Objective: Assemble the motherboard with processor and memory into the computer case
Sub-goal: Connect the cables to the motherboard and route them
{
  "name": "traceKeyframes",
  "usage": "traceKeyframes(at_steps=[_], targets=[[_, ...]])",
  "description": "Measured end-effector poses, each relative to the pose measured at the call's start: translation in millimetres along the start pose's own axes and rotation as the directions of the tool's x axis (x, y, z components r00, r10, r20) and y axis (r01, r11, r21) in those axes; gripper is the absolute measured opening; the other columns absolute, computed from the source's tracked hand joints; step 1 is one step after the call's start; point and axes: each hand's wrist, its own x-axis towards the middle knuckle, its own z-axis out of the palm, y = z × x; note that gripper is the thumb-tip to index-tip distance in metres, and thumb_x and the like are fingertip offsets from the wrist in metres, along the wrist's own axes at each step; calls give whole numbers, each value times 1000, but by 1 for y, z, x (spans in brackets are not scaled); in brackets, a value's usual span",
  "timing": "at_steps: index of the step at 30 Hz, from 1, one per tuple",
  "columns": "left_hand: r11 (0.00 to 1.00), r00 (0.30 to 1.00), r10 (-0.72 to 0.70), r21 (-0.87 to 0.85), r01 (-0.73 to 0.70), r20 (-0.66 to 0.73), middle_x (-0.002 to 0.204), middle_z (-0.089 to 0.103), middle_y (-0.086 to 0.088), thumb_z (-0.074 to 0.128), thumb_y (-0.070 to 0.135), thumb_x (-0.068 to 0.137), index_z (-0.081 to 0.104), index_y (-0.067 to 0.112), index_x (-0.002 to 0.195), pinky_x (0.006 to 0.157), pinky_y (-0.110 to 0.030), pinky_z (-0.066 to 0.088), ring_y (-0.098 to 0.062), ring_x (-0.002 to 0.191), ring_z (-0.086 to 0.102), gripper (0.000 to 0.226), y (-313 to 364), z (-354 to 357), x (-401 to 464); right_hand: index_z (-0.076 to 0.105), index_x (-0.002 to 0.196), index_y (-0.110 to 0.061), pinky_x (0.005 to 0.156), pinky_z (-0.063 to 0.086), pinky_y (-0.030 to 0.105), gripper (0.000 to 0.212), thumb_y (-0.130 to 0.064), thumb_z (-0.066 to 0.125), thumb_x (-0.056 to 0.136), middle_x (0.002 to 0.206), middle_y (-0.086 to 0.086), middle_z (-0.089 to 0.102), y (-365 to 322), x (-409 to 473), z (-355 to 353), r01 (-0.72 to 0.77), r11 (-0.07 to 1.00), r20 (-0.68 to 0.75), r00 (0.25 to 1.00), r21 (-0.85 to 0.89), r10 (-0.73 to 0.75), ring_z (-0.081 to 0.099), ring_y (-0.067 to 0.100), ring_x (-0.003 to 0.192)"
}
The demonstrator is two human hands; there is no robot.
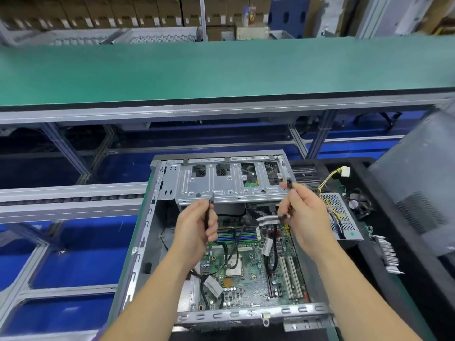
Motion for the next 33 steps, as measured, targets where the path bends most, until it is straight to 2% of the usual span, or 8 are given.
traceKeyframes(at_steps=[4, 9, 13, 17, 21, 26, 30, 33], targets=[[949, 991, 115, 288, -129, 64, 57, 42, -3, 49, 16, 101, 54, 21, 68, 45, -26, 26, -16, 48, 29, 34, 0, 2, -9, 64, 108, -4, 55, 51, 30, 29, -5, 35, 109, 76, 6, 62, 11, -16, 11, -149, 963, 118, 985, 225, 125, 52, 14, 56], [722, 974, 69, 664, -197, 214, 61, 46, 10, 58, 26, 97, 56, 17, 86, 58, -20, 34, -10, 58, 39, 15, -14, 16, -20, 62, 114, 0, 38, 28, 21, 23, -5, 40, 107, 68, 5, 52, 21, -19, 16, -283, 883, 153, 958, 376, 242, 28, 9, 43], [682, 977, 82, 703, -201, 199, 66, 46, 5, 56, 21, 98, 55, 17, 89, 65, -26, 37, -12, 63, 40, 11, -14, 13, -19, 61, 111, -2, 39, 29, 24, 19, -4, 42, 106, 66, 7, 56, 25, -18, 15, -301, 915, 78, 954, 270, 290, 34, 13, 44], [707, 975, 102, 675, -211, 197, 73, 54, 8, 63, 14, 94, 61, 19, 84, 67, -28, 43, -10, 65, 46, 12, -13, 11, -16, 65, 107, -8, 61, 48, 33, 23, -8, 42, 107, 77, 8, 75, 29, -20, 19, -277, 954, 59, 957, -112, 285, 62, 20, 60], [802, 957, 9, 570, -179, 289, 102, 66, 15, 75, 15, 85, 72, 30, 75, 85, -30, 48, -4, 87, 60, 18, -8, 12, -17, 70, 100, -23, 68, 43, 15, 18, -20, 53, 104, 82, -15, 75, 37, -22, 32, -74, 849, 104, 983, -523, 149, 63, -6, 75], [645, 937, -71, 733, -218, 342, 127, 52, 16, 81, 26, 81, 74, 39, 74, 105, -29, 34, -7, 127, 46, 17, -13, 15, -18, 71, 91, -28, 67, 48, 14, 16, -14, 66, 97, 83, -11, 72, 41, -17, 43, -48, 884, 75, 993, -465, 93, 65, 2, 75], [710, 957, -49, 683, -169, 287, 120, 60, 20, 80, 24, 81, 77, 34, 77, 96, -18, 41, 8, 110, 57, 11, -15, 14, -15, 65, 101, -15, 58, 56, 32, 11, -7, 69, 94, 82, 6, 75, 39, -17, 38, -170, 955, 89, 976, -242, 197, 67, 20, 67], [691, 960, -46, 703, -168, 275, 95, 70, 18, 80, 30, 80, 74, 31, 80, 81, -12, 47, 1, 92, 64, 6, -18, 14, -15, 71, 94, -15, 64, 58, 35, 10, -5, 68, 94, 85, 9, 77, 42, -17, 38, -193, 957, 108, 969, -218, 220, 70, 22, 72]])
